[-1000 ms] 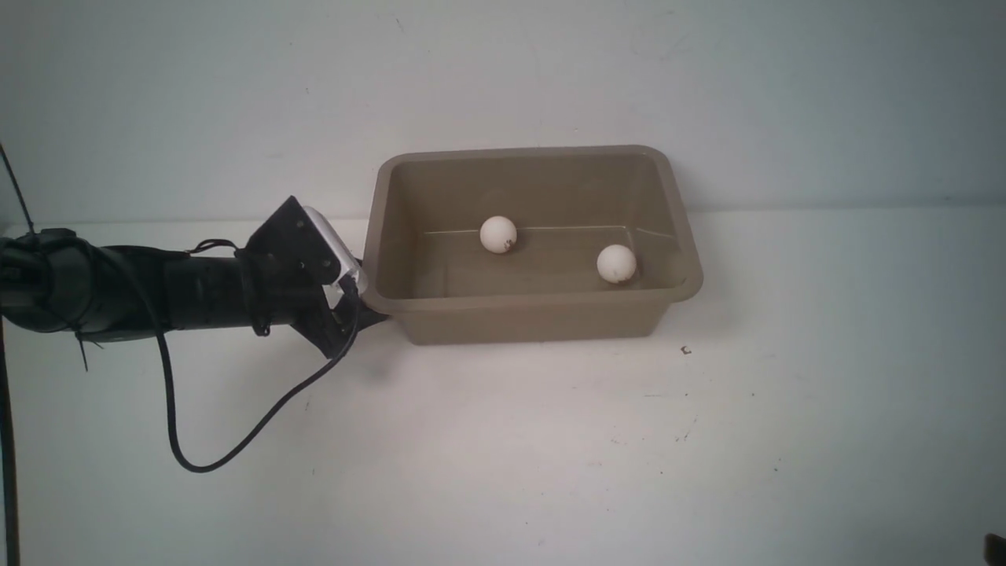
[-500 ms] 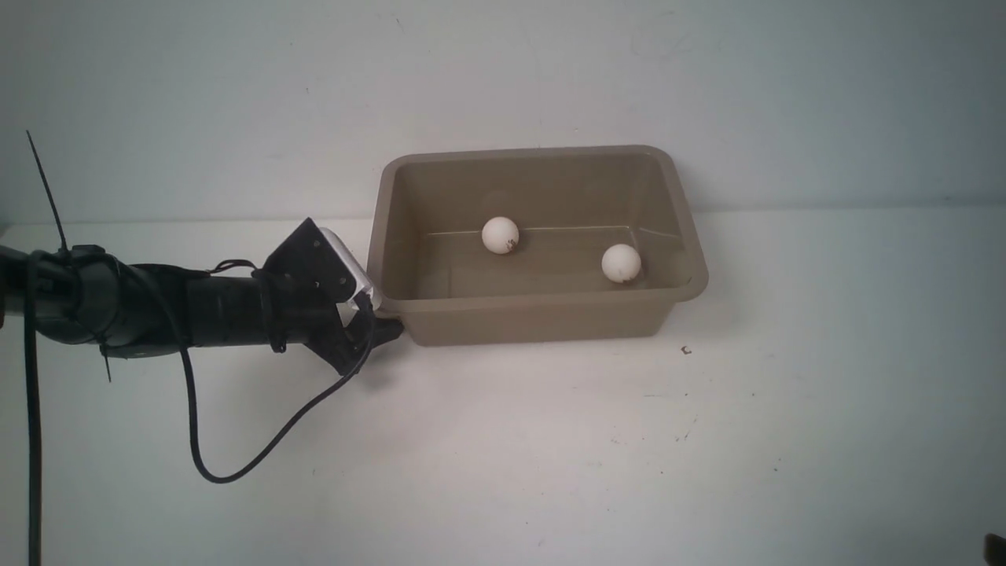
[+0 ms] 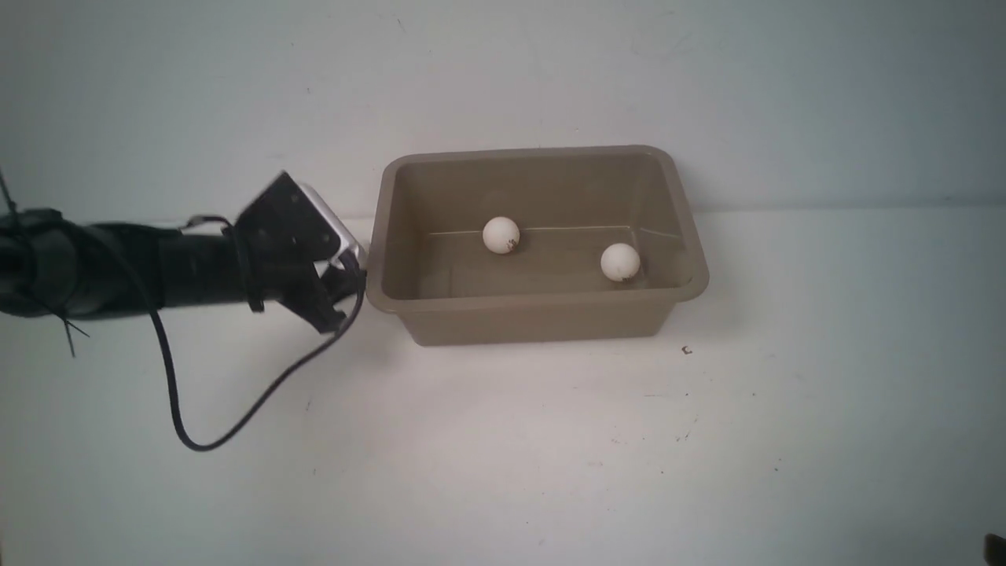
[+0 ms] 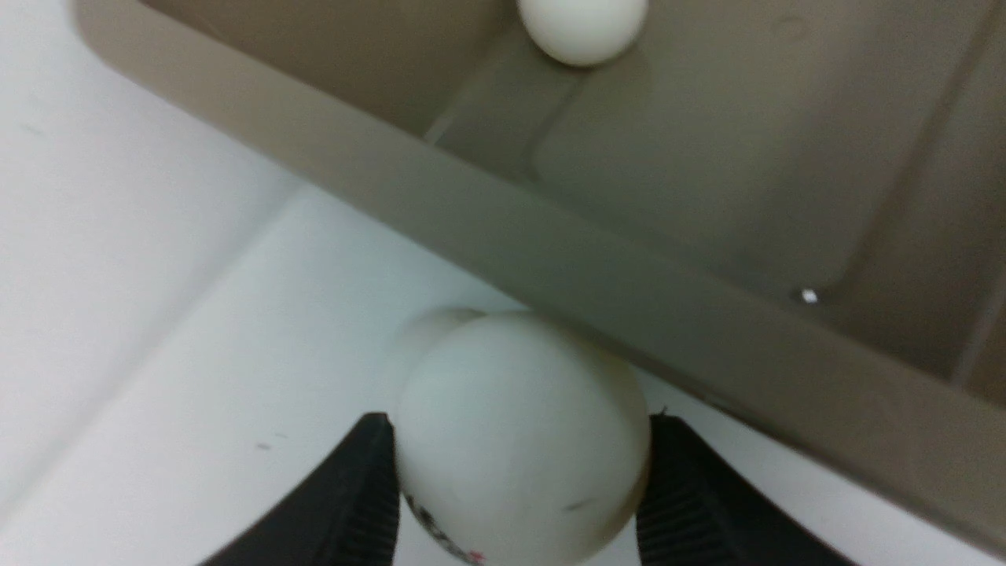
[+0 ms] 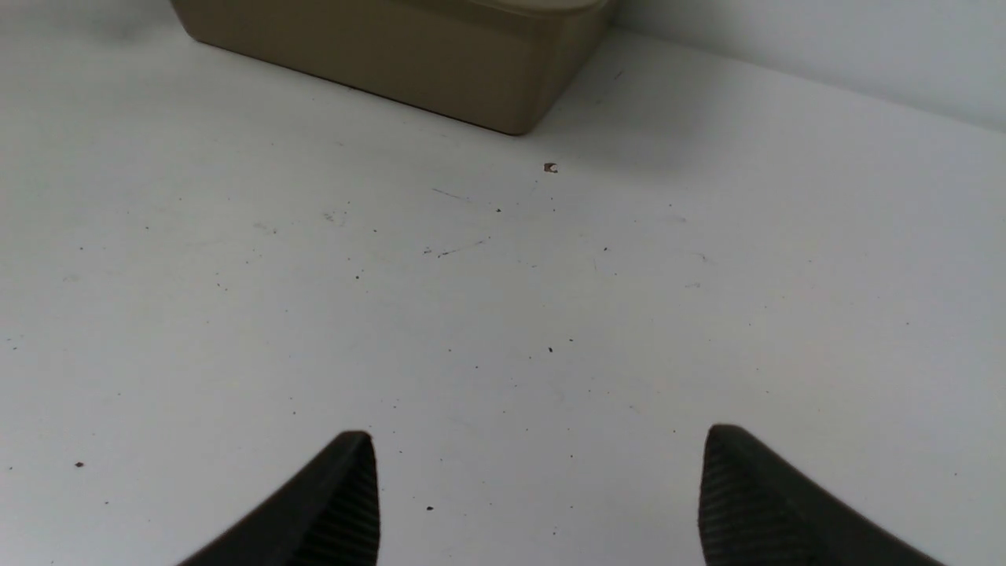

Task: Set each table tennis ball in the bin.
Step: Use the left arm to clamp the table tennis ball closest to it, then use the left arm to put the table tennis ball into the box

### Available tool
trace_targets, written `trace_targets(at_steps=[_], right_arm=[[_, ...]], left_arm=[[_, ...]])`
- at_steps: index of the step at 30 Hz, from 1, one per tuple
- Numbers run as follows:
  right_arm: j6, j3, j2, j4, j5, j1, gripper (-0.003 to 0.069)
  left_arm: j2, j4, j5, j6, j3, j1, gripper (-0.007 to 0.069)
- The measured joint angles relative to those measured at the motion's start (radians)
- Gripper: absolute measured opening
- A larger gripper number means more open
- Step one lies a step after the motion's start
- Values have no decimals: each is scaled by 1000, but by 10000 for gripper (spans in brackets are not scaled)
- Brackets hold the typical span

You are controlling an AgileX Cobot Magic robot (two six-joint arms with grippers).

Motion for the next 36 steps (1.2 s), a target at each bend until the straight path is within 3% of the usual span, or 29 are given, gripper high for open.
trace_targets(at_steps=[9, 12, 16, 24, 26, 30, 36], right_arm=[[0, 0, 0, 0, 0, 0, 496], [0, 0, 0, 0, 0, 0, 496], [0, 0, 0, 0, 0, 0, 496], [0, 0, 0, 0, 0, 0, 496], [0, 0, 0, 0, 0, 0, 496], [0, 0, 0, 0, 0, 0, 496], [0, 0, 0, 0, 0, 0, 496]], left_arm=[[-125, 10, 5, -28, 0, 0, 345], [-127, 0, 104, -25, 0, 0, 345], [-116, 0, 228, 40, -1, -11, 345], [-59, 3, 253, 113, -18, -63, 347], [-57, 4, 253, 116, -18, -66, 365], [-56, 3, 253, 117, -18, -77, 490], [-72, 3, 238, 92, -18, -66, 498]])
